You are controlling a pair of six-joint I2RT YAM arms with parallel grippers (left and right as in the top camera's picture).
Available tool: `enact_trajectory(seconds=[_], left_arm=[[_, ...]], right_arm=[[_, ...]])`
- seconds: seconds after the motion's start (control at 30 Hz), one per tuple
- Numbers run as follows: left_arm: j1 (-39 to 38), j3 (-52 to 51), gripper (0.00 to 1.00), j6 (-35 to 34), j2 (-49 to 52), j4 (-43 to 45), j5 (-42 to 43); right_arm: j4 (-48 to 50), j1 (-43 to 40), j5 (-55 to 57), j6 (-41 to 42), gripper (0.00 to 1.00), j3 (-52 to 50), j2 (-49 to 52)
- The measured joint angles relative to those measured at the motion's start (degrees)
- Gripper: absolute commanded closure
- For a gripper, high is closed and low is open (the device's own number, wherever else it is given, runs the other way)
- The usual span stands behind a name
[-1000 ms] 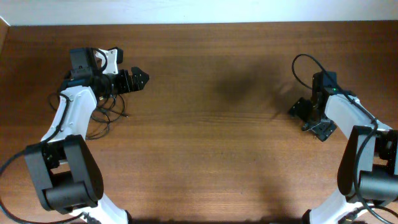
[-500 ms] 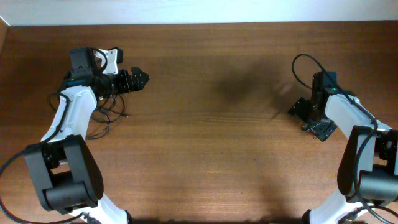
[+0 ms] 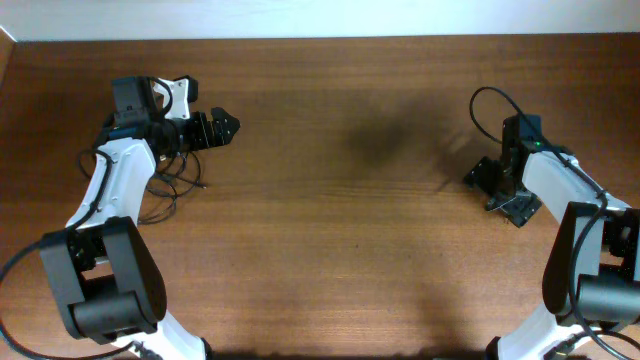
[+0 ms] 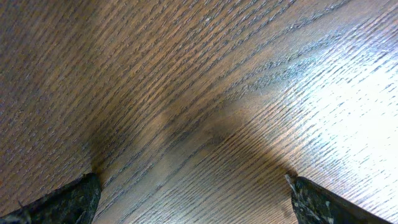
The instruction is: Untangle cables
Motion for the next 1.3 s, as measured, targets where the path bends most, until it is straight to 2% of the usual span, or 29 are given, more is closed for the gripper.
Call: enact_trajectory(seconds=[0.6, 0.67, 0.73, 0.77, 0.93, 1.3], left_arm=[[0.0, 0.0, 0.01, 0.0, 0.0, 0.0, 0.0], [0.0, 0.0, 0.01, 0.0, 0.0, 0.0, 0.0], [0.0, 0.0, 0.01, 0.0, 0.0, 0.0, 0.0], [0.0, 0.0, 0.01, 0.0, 0.0, 0.0, 0.0], [0.0, 0.0, 0.01, 0.0, 0.0, 0.0, 0.0], [0.0, 0.0, 0.01, 0.0, -0.1, 0.0, 0.0]], right_arm=[[0.0, 0.0, 0.0, 0.0, 0.02, 0.0, 0.0], [0.0, 1.3, 0.7, 0.1, 0.02, 0.0, -0.3], [-0.1, 6.0, 1.4, 0.1, 0.02, -0.5, -1.1], [-0.2, 11.2, 1.5, 0.0, 0.02, -0.7, -2.7], [-0.2, 21.8, 1.5, 0.0, 0.02, -0.7, -10.3], [-0.3, 23.1, 1.5, 0.0, 0.02, -0.8, -41.9]])
